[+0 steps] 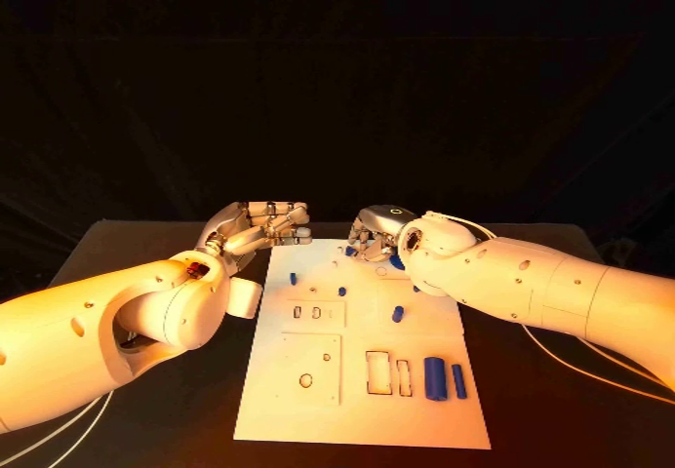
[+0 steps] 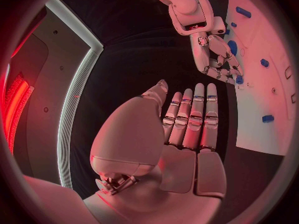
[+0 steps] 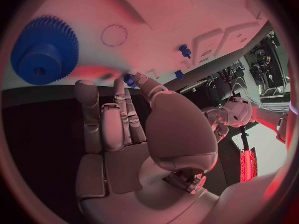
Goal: Assemble the parts on the task board
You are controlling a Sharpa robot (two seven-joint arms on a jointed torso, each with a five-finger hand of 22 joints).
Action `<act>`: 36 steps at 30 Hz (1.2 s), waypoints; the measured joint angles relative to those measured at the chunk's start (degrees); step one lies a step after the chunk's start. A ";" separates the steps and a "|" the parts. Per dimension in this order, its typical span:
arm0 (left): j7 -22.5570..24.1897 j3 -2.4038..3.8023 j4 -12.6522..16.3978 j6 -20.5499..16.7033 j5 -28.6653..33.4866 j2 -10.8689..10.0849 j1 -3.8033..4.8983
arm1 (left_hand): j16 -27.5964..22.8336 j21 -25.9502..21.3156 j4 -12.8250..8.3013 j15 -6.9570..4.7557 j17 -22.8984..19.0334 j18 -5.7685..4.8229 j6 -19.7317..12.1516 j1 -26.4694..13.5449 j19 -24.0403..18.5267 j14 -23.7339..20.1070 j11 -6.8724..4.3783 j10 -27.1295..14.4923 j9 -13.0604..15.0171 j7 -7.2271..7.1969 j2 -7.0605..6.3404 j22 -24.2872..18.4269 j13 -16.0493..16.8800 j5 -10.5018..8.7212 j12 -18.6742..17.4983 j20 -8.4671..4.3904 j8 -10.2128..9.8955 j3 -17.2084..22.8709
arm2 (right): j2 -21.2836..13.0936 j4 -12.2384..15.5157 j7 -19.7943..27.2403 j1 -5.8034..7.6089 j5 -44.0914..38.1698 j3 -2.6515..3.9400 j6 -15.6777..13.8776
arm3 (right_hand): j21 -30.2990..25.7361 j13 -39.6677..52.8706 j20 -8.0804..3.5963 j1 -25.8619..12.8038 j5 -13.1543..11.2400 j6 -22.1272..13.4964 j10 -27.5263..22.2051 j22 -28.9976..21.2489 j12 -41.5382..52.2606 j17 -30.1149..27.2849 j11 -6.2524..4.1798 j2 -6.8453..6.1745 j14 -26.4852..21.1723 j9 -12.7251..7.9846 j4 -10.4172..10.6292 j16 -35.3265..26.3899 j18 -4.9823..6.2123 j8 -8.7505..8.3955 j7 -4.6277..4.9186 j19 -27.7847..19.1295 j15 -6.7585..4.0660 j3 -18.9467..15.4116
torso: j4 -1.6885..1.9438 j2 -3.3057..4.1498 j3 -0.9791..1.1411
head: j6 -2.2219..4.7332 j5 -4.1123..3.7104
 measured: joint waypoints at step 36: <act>-0.16 0.00 -0.09 0.07 0.01 0.04 0.05 | 0.00 0.00 0.00 0.00 0.03 0.00 0.00 0.00 0.00 0.00 0.00 0.00 0.01 0.00 0.00 0.01 0.00 0.00 0.00 0.00 0.01 0.00 | 1.89 -2.08 -1.89 -0.30 1.49 0.00 2.70 | 0.45 14.72 -0.79 1.29 0.26 0.16 -7.05 3.04 17.37 1.44 -0.89 1.29 0.00 0.30 1.49 1.67 0.00 0.70 -0.58 1.06 -0.40 -2.42 | -0.12 -0.04 0.07 | -0.40 0.51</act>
